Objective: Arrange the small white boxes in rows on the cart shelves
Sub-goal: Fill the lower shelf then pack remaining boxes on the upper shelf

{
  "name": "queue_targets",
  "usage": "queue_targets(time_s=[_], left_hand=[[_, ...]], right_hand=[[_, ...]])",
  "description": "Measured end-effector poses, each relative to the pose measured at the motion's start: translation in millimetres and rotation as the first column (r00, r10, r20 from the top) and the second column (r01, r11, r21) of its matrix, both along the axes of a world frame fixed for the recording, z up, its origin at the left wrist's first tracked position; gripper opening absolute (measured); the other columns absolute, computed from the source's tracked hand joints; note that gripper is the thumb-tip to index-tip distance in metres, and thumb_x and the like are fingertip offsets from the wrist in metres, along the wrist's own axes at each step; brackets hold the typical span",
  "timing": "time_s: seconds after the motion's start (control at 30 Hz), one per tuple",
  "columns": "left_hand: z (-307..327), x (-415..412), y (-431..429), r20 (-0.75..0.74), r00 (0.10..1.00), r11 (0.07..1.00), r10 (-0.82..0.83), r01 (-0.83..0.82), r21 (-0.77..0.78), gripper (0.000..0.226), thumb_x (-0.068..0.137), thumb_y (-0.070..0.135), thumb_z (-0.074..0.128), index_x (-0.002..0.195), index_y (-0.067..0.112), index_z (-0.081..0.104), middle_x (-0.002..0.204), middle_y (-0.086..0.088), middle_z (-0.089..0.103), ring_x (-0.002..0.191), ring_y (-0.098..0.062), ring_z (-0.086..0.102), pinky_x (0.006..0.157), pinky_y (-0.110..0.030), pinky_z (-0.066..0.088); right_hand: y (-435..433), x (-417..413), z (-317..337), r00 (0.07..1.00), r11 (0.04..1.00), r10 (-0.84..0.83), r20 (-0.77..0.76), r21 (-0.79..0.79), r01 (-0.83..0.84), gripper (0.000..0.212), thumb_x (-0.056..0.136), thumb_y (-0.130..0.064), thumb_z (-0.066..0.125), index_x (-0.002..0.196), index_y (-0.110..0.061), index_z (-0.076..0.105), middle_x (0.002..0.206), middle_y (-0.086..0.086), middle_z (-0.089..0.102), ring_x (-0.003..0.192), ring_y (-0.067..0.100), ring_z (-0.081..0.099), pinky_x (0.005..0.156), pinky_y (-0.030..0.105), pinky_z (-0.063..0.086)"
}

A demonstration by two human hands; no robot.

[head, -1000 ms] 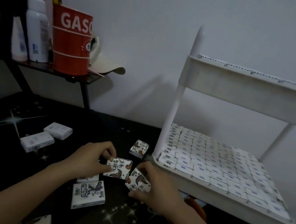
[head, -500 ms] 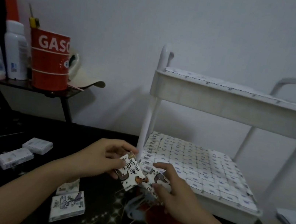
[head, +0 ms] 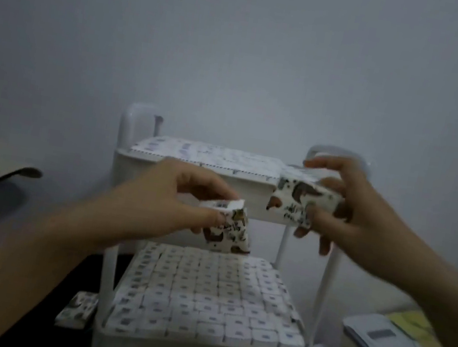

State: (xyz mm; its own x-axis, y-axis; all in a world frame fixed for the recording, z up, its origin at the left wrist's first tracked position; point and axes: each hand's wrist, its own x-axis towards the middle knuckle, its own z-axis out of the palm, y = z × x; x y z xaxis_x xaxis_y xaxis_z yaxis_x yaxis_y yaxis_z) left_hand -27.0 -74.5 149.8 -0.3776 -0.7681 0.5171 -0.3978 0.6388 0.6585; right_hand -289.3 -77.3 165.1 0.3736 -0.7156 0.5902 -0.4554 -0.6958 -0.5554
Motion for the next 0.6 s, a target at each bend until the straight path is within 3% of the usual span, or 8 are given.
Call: queue_targets(time_s=[0.1,0.2,0.33,0.5,0.6], left_hand=[[37.5,-16.5,-18.0,0.007,1.0,0.992,-0.023,0.024,-0.12,0.018,0.081,0.016,0.073,0.095,0.027,0.074,0.087,0.01,0.075,0.079,-0.005,0.07,0.059,-0.019,0.055],[70.7,-29.1,-43.8,0.029,0.998,0.981,0.055,-0.049,-0.189,0.012,0.084,0.026,0.071,0.096,0.028,0.071,0.084,0.013,0.074,0.075,-0.003,0.069,0.057,-0.019,0.052],[104.8,-43.7,-93.2,0.068,0.953,0.921,0.296,-0.267,-0.283,0.016,0.08,0.039,0.071,0.092,0.031,0.067,0.086,0.012,0.071,0.068,0.001,0.063,0.056,-0.017,0.043],[122.6,-65.4,-153.7,0.08,0.903,0.872,0.421,-0.379,-0.309,0.023,0.087,0.034,0.059,0.107,0.025,0.051,0.077,0.001,0.069,0.052,-0.012,0.066,0.048,-0.027,0.056],[126.9,-70.7,-188.8,0.285,0.74,0.791,0.609,-0.536,-0.295,0.023,0.094,0.035,0.045,0.099,0.017,0.058,0.077,-0.002,0.067,0.062,-0.02,0.067,0.064,-0.032,0.058]], right_hand=[[-21.8,-13.8,47.1,0.989,0.984,-0.127,0.069,-0.119,0.135,0.042,0.082,-0.025,0.068,0.117,-0.032,0.047,0.096,-0.001,0.069,0.073,0.011,0.071,0.048,0.022,0.053],[-58.6,-19.7,84.0,0.937,0.907,-0.348,-0.001,-0.254,0.337,0.036,0.084,-0.029,0.069,0.114,-0.031,0.049,0.098,-0.009,0.066,0.076,0.008,0.068,0.055,0.024,0.055],[-117.0,-19.7,109.2,0.74,0.761,-0.616,-0.269,-0.447,0.471,0.028,0.085,-0.035,0.068,0.11,-0.029,0.06,0.108,-0.006,0.066,0.091,0.016,0.059,0.077,0.034,0.05],[-176.0,-10.2,106.5,0.486,0.681,-0.731,-0.479,-0.558,0.474,0.026,0.086,-0.032,0.066,0.111,-0.027,0.064,0.108,-0.003,0.063,0.086,0.015,0.049,0.069,0.029,0.037],[-196.7,-6.2,102.6,0.406,0.676,-0.736,-0.541,-0.575,0.46,0.025,0.086,-0.031,0.068,0.111,-0.028,0.065,0.107,-0.002,0.065,0.088,0.017,0.053,0.069,0.029,0.039]])
